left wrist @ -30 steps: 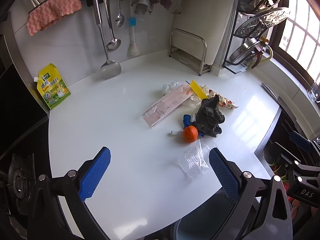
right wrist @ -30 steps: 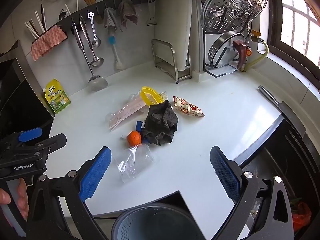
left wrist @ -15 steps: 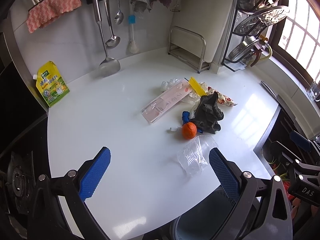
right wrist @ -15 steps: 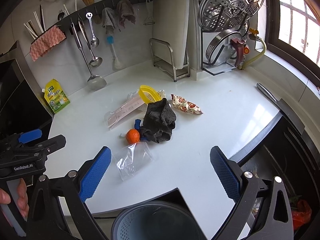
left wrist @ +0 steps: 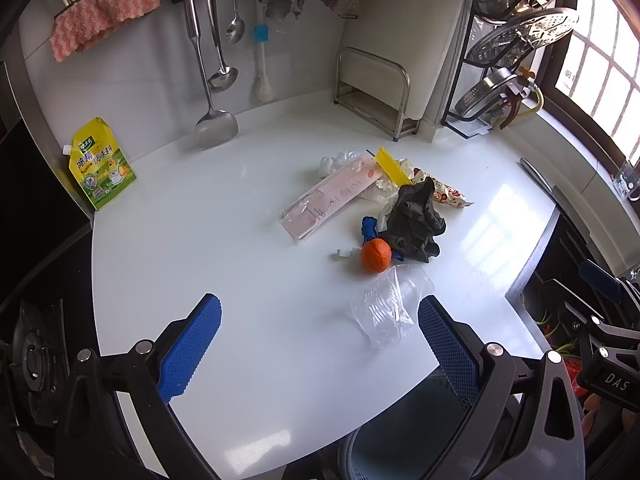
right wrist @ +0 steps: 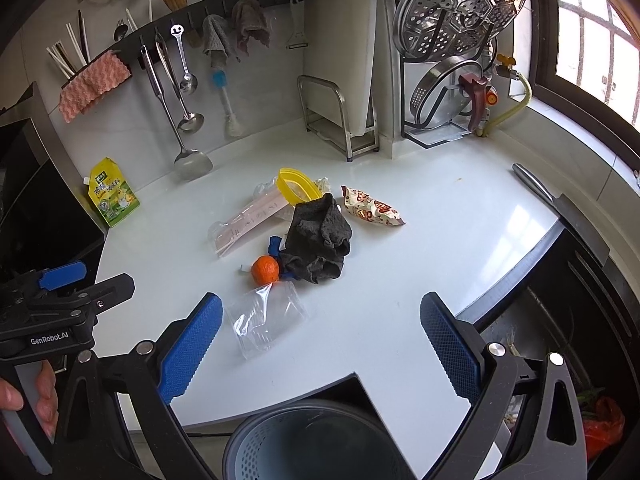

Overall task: Collect trash
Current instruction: 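Move both tools toward the trash pile on the counter, then grasp the clear plastic cup with the left gripper and lift it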

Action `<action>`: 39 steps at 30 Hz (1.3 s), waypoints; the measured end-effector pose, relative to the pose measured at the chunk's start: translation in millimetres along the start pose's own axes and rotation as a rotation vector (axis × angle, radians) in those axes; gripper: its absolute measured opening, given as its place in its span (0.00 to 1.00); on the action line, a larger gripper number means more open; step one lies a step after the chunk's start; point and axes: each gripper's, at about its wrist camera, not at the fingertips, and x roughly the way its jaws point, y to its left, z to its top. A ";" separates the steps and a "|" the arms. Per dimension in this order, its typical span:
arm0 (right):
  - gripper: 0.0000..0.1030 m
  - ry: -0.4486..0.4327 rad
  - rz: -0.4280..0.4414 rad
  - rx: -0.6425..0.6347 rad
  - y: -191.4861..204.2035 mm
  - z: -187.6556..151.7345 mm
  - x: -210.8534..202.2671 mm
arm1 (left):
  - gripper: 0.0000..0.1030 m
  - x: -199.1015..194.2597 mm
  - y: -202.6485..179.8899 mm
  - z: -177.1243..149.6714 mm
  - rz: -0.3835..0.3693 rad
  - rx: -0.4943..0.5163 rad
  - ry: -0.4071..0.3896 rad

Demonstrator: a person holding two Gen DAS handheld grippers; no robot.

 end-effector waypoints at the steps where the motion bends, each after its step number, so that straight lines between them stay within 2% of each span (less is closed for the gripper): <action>1: 0.92 0.001 0.000 0.000 -0.4 0.3 0.0 | 0.94 0.8 0.8 0.6 0.001 -0.001 -0.001; 20: 0.92 0.005 -0.011 0.027 -9.5 -7.0 -3.0 | 0.94 9.5 -9.9 -3.5 -0.010 0.015 0.029; 39: 0.92 0.035 -0.098 0.114 -62.0 -27.0 -11.6 | 0.94 53.3 -56.0 -9.5 -0.082 0.069 0.131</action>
